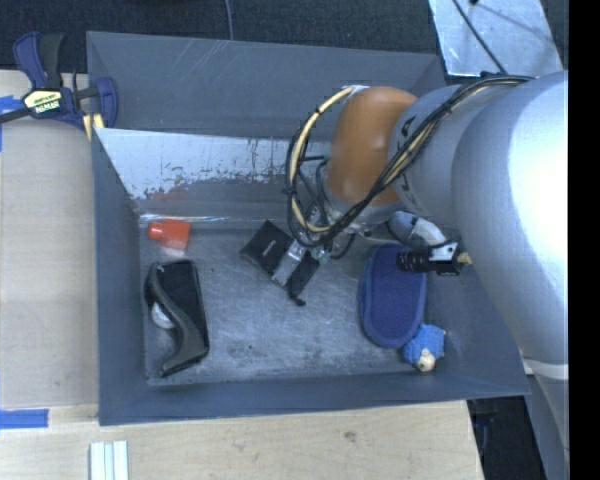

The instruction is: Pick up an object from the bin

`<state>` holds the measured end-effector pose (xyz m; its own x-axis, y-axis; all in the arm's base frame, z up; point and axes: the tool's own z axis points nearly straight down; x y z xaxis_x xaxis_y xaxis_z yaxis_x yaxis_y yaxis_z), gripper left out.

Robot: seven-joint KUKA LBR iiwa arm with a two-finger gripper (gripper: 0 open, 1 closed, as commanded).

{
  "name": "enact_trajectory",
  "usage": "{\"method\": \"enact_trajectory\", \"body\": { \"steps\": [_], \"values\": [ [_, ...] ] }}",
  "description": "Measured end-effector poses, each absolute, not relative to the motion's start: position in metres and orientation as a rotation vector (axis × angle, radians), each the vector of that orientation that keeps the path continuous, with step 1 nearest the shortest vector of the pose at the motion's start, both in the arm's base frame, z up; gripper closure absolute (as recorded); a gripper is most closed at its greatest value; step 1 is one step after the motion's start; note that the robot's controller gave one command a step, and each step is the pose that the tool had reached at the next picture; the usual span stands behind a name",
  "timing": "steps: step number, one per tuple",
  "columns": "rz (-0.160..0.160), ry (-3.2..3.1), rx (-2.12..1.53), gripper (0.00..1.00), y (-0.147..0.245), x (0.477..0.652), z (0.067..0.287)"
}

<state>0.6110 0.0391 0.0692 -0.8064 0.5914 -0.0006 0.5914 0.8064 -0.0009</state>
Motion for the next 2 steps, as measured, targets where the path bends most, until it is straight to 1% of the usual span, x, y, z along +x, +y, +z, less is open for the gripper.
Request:
{"method": "enact_trajectory", "body": {
  "steps": [1,2],
  "values": [
    [-0.001,2.984,0.976,1.0,0.039,0.612,0.07],
    [0.003,2.981,0.972,1.0,0.038,0.613,0.098]
  ]
}}
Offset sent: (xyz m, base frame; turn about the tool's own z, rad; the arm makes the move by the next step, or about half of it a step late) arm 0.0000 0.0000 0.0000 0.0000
